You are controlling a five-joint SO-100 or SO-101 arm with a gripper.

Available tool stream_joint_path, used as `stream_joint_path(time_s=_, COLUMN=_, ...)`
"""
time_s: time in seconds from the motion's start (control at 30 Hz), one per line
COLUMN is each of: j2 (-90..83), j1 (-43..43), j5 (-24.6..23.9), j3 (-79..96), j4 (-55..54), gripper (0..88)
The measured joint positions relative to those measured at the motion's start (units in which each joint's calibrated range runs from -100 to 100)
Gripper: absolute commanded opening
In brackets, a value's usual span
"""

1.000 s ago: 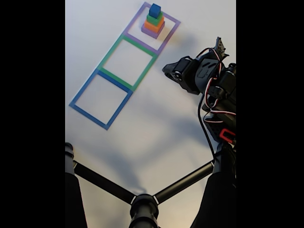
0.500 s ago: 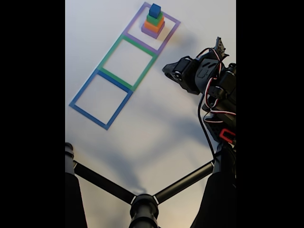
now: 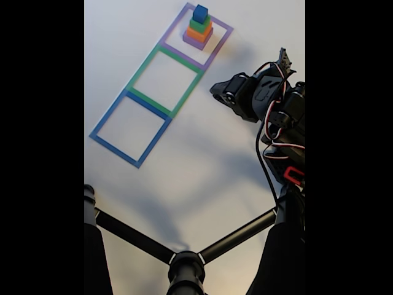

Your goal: Tower of hanoi

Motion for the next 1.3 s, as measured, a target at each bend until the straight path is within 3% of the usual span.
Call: stream_joint_path(time_s=1.3, j2=0.0, j1=-0.9, j5=0.57, j3=0.0, j4=0.0, gripper=0.0)
